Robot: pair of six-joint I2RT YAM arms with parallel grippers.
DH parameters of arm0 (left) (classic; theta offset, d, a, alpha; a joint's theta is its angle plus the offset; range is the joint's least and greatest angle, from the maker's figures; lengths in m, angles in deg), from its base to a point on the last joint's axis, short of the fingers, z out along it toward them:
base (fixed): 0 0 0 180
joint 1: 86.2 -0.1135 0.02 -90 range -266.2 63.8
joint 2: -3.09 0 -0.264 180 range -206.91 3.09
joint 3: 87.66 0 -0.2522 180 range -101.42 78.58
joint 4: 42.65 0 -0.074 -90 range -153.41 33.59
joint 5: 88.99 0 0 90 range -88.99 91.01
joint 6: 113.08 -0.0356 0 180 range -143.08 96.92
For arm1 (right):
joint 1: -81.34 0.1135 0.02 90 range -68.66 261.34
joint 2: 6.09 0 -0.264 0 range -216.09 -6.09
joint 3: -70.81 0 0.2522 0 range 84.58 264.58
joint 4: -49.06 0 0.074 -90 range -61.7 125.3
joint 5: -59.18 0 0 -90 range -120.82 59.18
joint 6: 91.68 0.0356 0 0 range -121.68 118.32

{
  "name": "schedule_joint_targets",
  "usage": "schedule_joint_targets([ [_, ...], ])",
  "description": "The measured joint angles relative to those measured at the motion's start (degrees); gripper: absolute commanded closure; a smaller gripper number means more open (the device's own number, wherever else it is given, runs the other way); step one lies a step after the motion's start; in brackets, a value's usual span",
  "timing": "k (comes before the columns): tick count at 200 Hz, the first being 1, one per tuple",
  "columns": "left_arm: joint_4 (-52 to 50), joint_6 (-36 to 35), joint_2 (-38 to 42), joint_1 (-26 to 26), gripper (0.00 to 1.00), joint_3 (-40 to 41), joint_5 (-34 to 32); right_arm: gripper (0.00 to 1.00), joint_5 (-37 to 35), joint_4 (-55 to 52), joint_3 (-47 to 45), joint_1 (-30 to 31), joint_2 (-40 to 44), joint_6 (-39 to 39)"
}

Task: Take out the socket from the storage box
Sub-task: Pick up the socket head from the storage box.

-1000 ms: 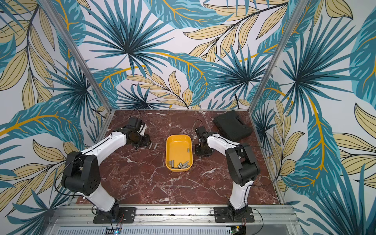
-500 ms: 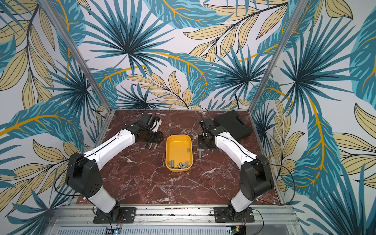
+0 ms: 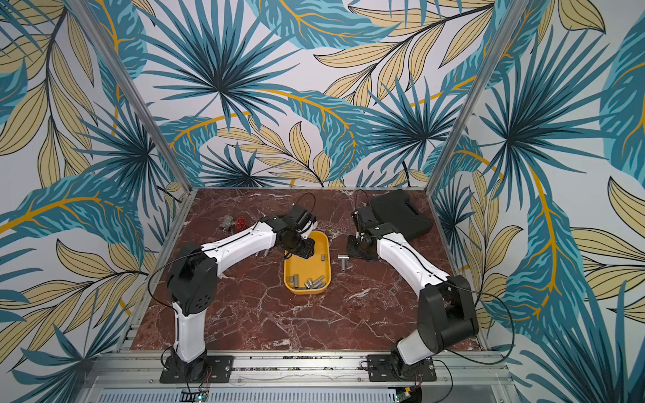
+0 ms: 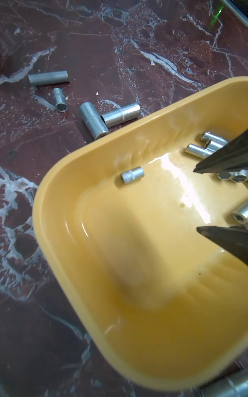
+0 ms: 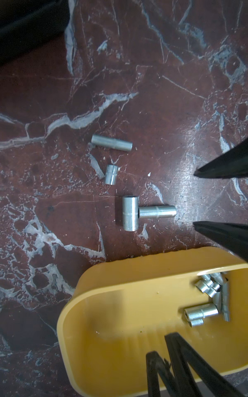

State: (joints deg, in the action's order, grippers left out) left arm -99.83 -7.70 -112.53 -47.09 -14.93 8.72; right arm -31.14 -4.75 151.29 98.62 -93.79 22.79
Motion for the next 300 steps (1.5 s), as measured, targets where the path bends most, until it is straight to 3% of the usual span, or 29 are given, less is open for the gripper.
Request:
schedule_joint_targets([
  [143,-1.49,-0.79,-13.33,2.45,0.57,-12.09,0.37,0.65,2.73,4.28,-4.57,-1.22,1.03,1.9],
  [300,-1.49,-0.55,-13.77,2.93,0.57,-12.72,0.68,0.65,5.86,5.7,-5.42,-1.27,0.92,2.12],
])
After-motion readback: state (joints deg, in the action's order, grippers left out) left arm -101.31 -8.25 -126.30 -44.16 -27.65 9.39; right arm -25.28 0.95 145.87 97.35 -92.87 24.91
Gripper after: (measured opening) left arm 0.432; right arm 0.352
